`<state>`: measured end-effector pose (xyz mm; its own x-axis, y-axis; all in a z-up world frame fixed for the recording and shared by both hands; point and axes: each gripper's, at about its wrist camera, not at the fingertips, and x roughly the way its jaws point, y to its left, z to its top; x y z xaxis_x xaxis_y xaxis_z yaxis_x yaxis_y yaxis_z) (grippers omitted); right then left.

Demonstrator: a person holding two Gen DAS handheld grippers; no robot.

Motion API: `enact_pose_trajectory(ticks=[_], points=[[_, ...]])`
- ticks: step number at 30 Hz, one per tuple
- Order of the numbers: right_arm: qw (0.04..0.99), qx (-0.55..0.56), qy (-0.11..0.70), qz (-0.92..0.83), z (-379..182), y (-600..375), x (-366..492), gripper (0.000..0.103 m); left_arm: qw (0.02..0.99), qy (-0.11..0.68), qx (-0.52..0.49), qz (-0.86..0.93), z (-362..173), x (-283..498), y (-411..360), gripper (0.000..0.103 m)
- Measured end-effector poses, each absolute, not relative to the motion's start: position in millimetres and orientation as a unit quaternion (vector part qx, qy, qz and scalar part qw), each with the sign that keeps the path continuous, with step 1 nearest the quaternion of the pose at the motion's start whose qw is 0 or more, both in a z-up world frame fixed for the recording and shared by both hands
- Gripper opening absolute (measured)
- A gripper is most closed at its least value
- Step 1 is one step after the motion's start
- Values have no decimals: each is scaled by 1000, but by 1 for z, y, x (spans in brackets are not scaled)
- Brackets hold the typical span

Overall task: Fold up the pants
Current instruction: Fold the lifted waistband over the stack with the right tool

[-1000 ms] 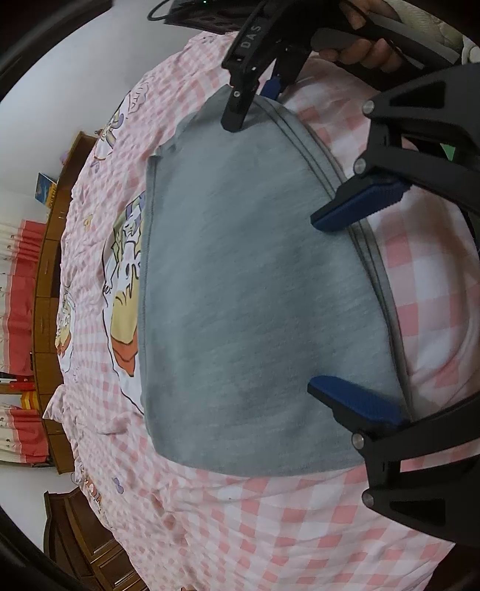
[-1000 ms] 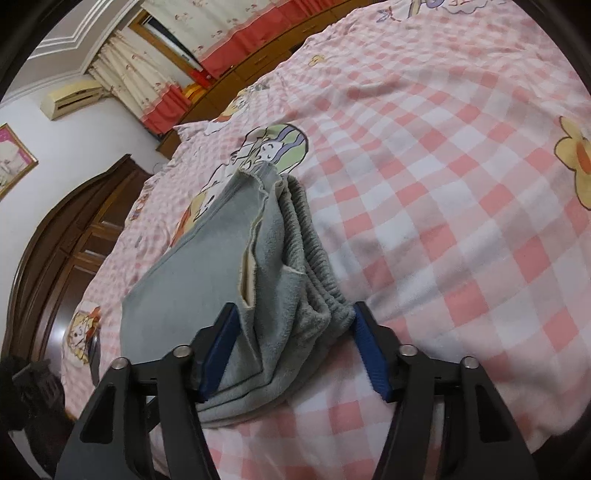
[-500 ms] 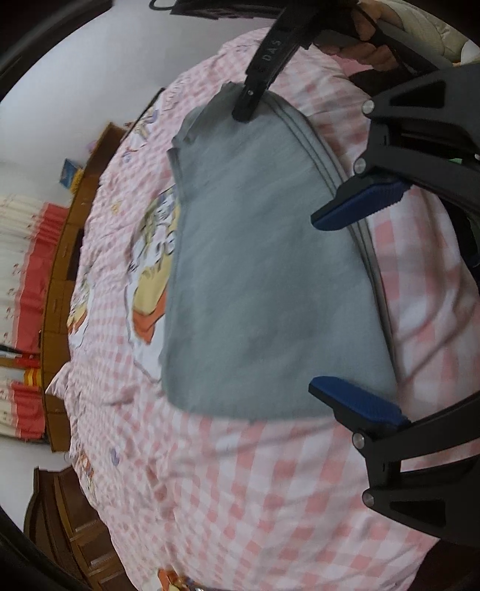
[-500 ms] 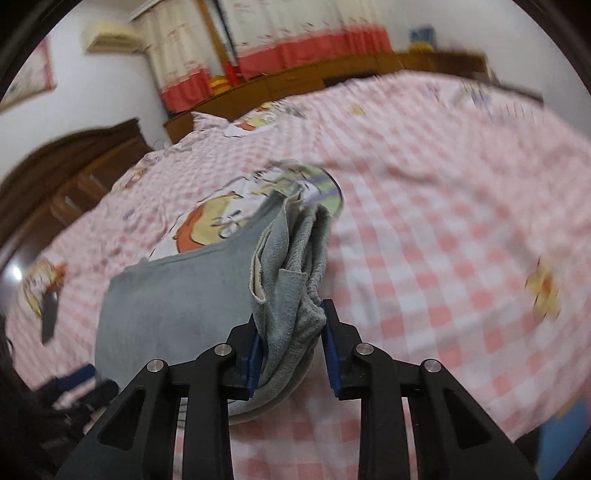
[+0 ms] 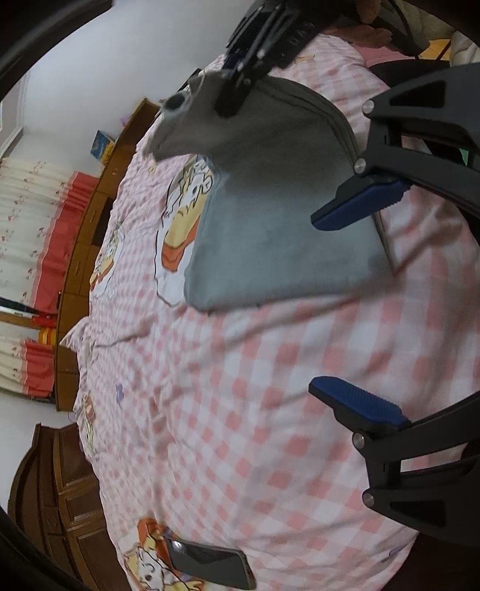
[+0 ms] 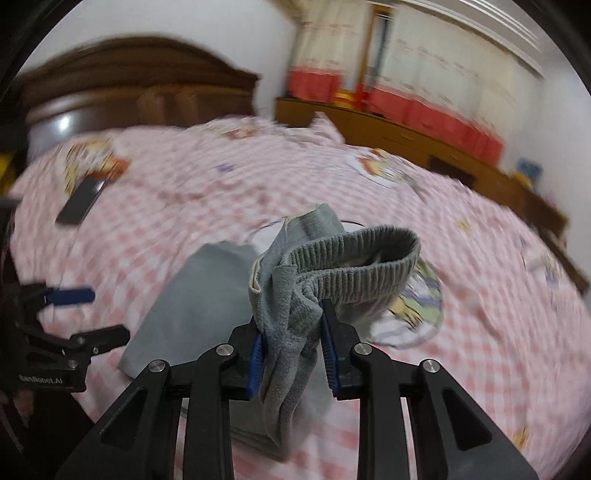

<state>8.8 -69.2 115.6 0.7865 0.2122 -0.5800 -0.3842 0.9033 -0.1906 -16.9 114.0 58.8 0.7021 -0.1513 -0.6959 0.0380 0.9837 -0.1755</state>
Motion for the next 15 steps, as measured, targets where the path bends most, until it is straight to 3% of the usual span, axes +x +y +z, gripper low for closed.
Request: enact_pose_trajectory(ticks=[6, 15], points=[[900, -220, 305, 220, 89, -16, 9, 27, 914, 388, -112, -34, 46, -23, 145, 85], [888, -225, 329, 231, 73, -5, 16, 27, 903, 400, -156, -22, 30, -23, 167, 84]])
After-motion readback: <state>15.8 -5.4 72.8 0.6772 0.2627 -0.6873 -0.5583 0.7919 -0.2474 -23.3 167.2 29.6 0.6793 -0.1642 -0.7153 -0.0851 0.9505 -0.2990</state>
